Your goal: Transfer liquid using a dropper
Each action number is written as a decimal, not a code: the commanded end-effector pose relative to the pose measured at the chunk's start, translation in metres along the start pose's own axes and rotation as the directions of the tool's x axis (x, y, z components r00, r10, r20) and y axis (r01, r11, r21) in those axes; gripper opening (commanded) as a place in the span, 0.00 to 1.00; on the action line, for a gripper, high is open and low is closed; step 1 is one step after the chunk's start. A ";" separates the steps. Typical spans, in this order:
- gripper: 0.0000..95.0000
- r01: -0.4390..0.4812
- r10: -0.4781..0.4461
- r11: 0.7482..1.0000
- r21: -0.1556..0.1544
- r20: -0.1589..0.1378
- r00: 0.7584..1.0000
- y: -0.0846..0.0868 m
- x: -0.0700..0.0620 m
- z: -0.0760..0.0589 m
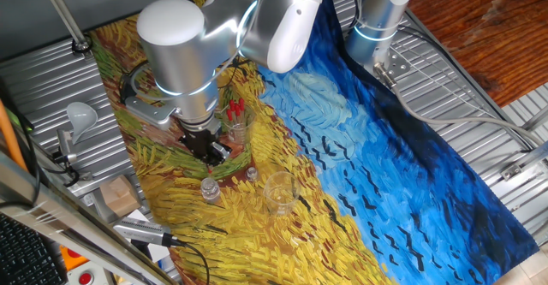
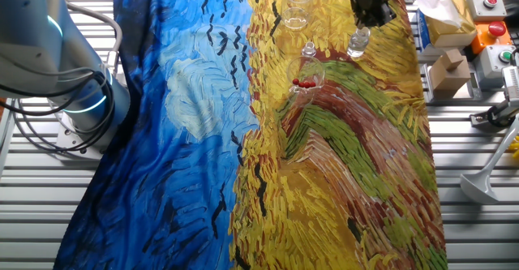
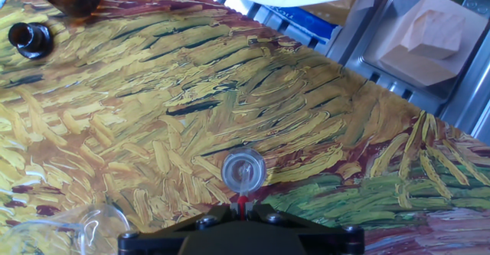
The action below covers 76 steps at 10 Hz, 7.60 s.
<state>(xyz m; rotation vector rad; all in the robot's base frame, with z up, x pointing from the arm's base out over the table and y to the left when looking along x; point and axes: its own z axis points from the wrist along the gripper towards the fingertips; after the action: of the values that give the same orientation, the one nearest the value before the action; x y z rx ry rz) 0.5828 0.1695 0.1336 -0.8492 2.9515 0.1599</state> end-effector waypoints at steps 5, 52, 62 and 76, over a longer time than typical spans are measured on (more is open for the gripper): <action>0.00 0.006 -0.006 1.000 -0.004 -0.005 1.000 0.000 0.000 -0.004; 0.00 0.024 -0.024 1.000 0.006 0.015 1.000 0.002 0.000 0.005; 0.00 0.018 -0.018 1.000 -0.013 -0.031 0.999 0.007 -0.004 -0.046; 0.00 0.013 -0.014 1.000 -0.027 -0.034 0.999 0.010 0.008 -0.052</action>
<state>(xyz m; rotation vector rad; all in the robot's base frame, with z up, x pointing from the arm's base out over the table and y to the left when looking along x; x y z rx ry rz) 0.5694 0.1676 0.1849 -0.8837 2.9808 0.1865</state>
